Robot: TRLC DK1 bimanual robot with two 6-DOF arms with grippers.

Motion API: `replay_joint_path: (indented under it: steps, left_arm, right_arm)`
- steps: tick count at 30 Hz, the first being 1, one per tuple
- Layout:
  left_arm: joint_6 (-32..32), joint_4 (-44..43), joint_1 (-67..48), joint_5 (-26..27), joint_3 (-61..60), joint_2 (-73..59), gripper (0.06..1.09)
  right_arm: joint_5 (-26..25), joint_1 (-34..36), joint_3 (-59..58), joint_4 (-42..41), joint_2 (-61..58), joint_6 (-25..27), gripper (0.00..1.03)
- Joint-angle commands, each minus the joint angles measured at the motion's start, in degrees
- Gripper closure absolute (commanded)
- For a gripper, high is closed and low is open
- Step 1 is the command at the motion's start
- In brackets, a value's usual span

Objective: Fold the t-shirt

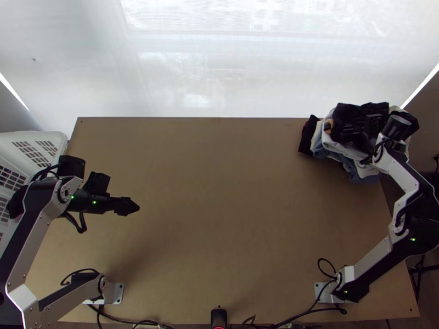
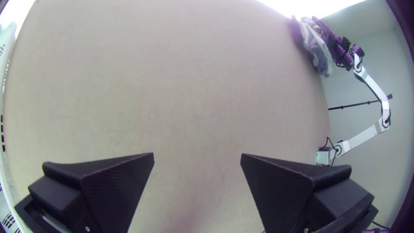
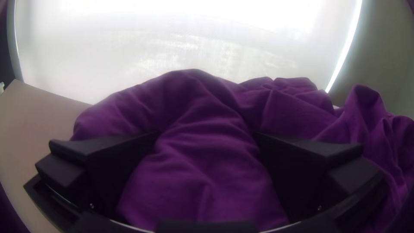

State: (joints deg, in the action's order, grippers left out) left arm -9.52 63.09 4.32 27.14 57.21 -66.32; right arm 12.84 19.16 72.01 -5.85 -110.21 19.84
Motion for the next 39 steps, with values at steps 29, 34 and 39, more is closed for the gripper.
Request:
replay_joint_path:
  steps: [29,34,39]
  left_arm:
    - [7.15,-30.31,-2.12,-22.04,-10.98,39.34,0.1]
    - [5.56,-32.24,-1.68,-22.04,-19.68,51.03,0.1]
    - [3.01,-34.09,-1.68,-22.92,-29.52,61.14,0.1]
  right_arm:
    - [-30.59,-34.1,-4.86,28.79,49.66,-9.9,0.05]
    - [-31.39,-40.78,-20.94,19.82,65.48,-3.58,0.05]
    - [-31.3,-40.69,-35.01,16.31,74.0,-7.62,0.05]
